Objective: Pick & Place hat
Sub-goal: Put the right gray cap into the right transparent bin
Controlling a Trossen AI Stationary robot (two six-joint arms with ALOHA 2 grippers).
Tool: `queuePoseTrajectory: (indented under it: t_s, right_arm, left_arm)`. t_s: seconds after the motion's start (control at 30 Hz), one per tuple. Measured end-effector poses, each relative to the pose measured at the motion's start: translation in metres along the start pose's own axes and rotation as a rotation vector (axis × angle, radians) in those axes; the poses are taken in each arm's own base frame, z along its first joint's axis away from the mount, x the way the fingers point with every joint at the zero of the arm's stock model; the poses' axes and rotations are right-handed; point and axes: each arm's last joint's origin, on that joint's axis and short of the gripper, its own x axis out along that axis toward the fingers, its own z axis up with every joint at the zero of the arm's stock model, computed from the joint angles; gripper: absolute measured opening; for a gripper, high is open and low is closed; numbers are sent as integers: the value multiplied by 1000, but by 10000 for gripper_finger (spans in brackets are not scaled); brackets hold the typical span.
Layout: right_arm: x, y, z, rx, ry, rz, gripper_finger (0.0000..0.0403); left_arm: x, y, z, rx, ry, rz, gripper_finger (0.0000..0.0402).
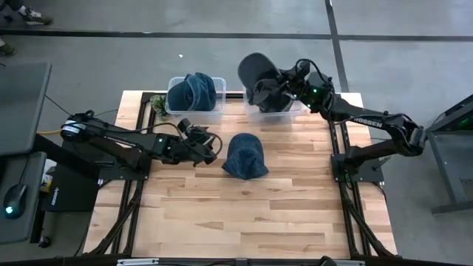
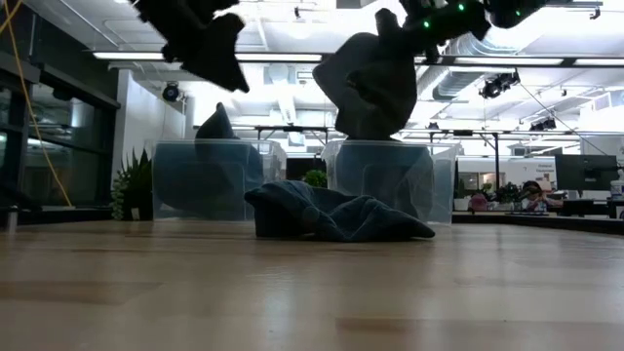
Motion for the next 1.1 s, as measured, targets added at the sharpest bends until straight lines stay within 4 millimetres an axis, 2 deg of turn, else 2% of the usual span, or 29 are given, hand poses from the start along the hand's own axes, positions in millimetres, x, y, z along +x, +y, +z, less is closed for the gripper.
queuePoseTrajectory:
  t_s: [0.17, 0.37, 0.73, 0.9, 1.1]
  right_arm:
    - [-10, -4, -19, 76, -57, -16, 6]
    - [-21, -7, -38, 201, -52, -68, 6]
    - [-23, -19, -63, 303, -8, -114, 6]
    - [-25, -19, -77, 311, -11, -134, 6]
    - [-15, -19, -95, 331, -23, -147, 6]
  left_arm:
    - [3, 0, -13, -27, -7, -45, 209]
    - [8, -4, -19, -92, -53, -87, 209]
    - [13, -10, -27, -157, -114, -164, 209]
    - [13, -10, -26, -166, -121, -168, 209]
    - [13, -11, -23, -176, -137, -188, 209]
